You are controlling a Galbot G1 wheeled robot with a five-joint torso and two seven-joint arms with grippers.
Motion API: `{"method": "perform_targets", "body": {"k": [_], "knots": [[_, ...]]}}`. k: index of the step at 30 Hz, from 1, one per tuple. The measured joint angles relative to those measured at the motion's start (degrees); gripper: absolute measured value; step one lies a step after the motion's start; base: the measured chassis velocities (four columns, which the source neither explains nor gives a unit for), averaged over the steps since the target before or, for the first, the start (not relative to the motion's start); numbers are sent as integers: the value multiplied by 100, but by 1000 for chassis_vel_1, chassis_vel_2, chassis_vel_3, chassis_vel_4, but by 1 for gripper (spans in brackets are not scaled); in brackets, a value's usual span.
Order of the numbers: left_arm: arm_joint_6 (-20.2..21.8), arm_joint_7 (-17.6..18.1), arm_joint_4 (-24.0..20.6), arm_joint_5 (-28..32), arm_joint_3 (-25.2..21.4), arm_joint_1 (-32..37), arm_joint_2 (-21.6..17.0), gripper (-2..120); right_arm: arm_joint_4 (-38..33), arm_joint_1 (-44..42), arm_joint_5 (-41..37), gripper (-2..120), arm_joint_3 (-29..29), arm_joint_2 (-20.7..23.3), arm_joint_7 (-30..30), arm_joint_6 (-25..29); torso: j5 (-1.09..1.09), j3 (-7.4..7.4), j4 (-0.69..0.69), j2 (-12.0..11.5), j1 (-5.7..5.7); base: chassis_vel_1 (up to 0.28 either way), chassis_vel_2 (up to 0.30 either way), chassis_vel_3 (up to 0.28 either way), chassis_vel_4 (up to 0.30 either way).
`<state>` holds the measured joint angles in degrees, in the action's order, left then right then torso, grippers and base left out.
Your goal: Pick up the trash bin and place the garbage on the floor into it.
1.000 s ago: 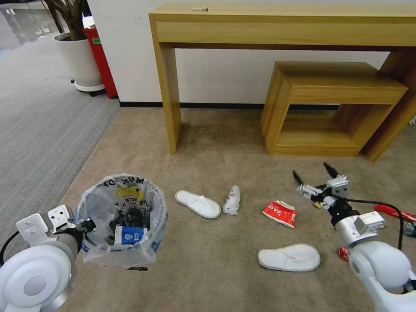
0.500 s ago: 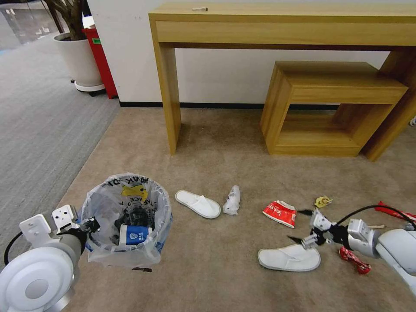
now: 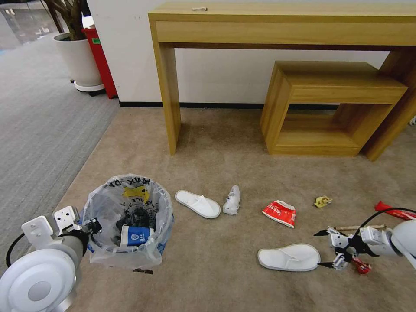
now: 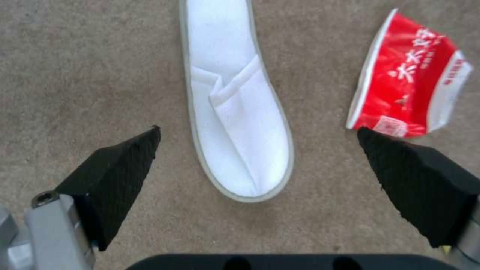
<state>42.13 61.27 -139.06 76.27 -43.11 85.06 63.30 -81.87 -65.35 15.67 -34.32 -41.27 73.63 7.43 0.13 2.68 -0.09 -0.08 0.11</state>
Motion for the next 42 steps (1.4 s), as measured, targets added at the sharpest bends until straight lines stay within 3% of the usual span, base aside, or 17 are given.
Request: {"method": "perform_targets", "body": {"k": [11, 22, 25, 42], "knots": [[0, -24, 34, -27, -2, -6, 20, 0, 617, 600, 46, 100, 483, -336, 386, -97, 1, 0, 0, 0, 0, 0, 0, 0, 0], [0, -48, 137, -115, 2, -16, 51, 0, 1384, 1020, -1557, 100, 1415, -481, 112, -1191, 0, 0, -2, 0, 0, 0, 0, 0, 0], [0, -51, 143, -129, 2, -12, 53, 0, 1508, 1102, -1654, 100, 1556, -534, 135, -1336, 0, 0, -1, 0, 0, 0, 0, 0, 0], [0, -78, 209, -130, -3, -53, 49, 0, 2363, 1567, -680, 100, 1710, -795, 411, -1196, 0, 0, -1, 0, 0, 0, 0, 0, 0]]}}
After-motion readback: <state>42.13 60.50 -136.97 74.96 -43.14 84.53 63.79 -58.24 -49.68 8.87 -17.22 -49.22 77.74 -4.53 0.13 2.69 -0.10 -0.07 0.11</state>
